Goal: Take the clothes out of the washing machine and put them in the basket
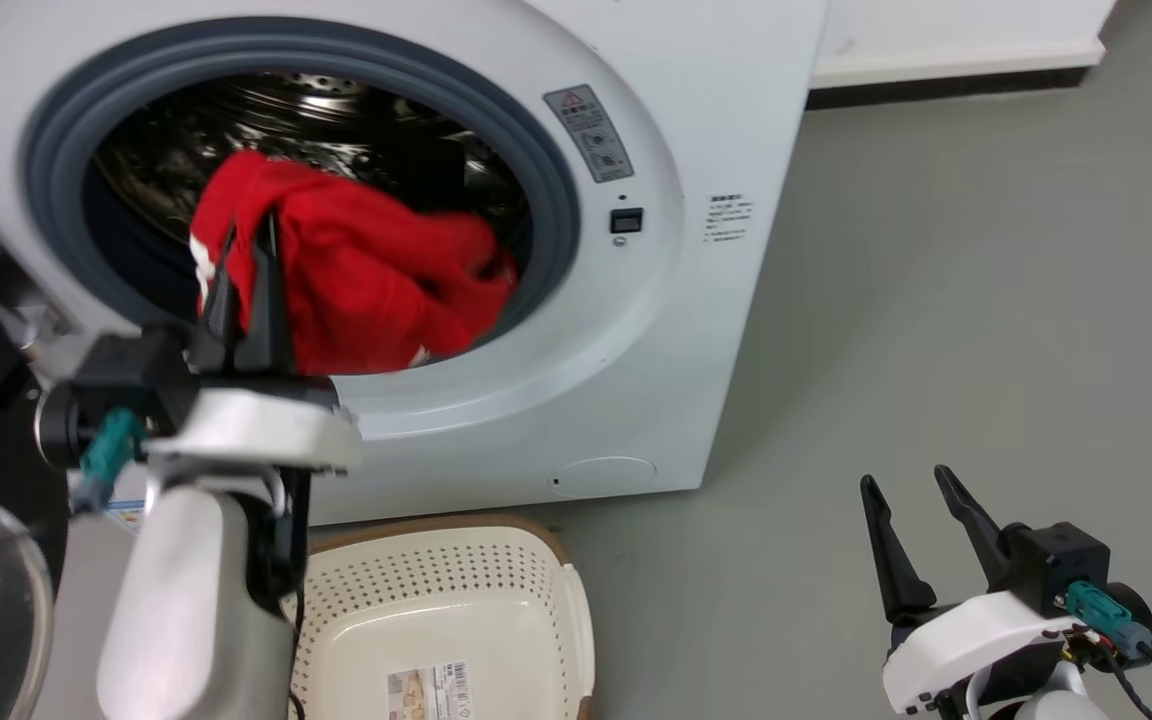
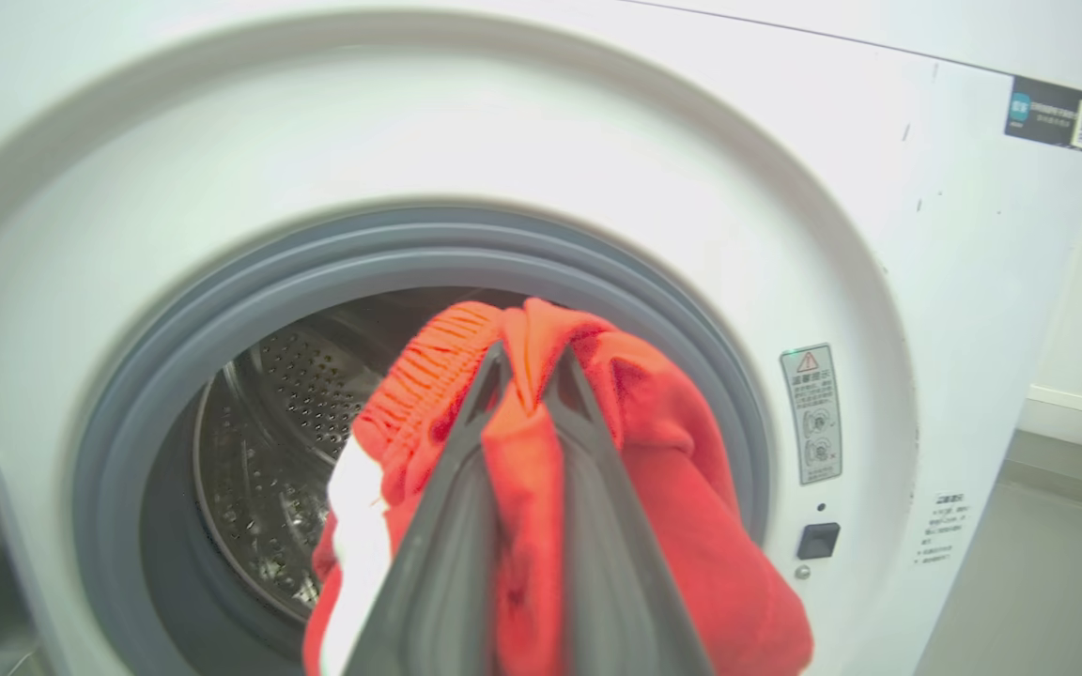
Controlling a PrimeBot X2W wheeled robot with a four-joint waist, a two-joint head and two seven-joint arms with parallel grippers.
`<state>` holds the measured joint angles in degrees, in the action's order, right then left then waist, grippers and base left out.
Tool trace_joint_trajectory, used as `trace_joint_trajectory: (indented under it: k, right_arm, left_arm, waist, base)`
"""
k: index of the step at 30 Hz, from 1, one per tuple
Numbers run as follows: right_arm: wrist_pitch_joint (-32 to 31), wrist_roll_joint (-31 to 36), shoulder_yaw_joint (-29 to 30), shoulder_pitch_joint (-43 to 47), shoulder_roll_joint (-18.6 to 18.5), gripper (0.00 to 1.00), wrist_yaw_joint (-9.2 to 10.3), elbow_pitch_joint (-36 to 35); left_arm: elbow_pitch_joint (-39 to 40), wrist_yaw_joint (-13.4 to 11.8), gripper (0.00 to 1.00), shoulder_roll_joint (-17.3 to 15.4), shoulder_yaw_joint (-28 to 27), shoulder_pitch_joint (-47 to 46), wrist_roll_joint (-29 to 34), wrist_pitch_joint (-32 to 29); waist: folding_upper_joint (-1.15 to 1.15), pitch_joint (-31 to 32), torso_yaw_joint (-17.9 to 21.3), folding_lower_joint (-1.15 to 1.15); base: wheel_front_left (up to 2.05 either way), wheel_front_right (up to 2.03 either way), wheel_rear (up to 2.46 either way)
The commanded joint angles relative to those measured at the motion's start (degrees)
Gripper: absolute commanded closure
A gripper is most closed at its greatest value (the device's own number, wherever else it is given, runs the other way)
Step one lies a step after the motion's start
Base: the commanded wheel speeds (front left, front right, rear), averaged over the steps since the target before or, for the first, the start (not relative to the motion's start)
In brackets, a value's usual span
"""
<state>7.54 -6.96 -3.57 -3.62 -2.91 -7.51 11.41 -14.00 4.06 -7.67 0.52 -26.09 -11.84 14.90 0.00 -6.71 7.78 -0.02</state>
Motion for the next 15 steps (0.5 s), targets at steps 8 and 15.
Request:
trace_joint_trajectory:
  k: [8,15]
  right_arm:
    - [-2.1,1.1,0.4,2.4,0.1,0.00,0.04,-3.0]
    - [-2.8,1.4,0.7,2.5,0.1,0.00,0.04,-4.4]
  left_arm:
    - [16.3,-2.3,1.00,2.3,2.1,16.3,-0.8,-1.0]
    - [22.1,-4.9,1.00,3.5,3.8,28.8,-2.2,-3.8]
  waist:
    - [0.00,1.1,-3.4,0.02]
    - [0.00,-0.5,-4.7,0.02]
  base:
    - [0.00,0.00,0.00]
    - [0.00,0.00,0.00]
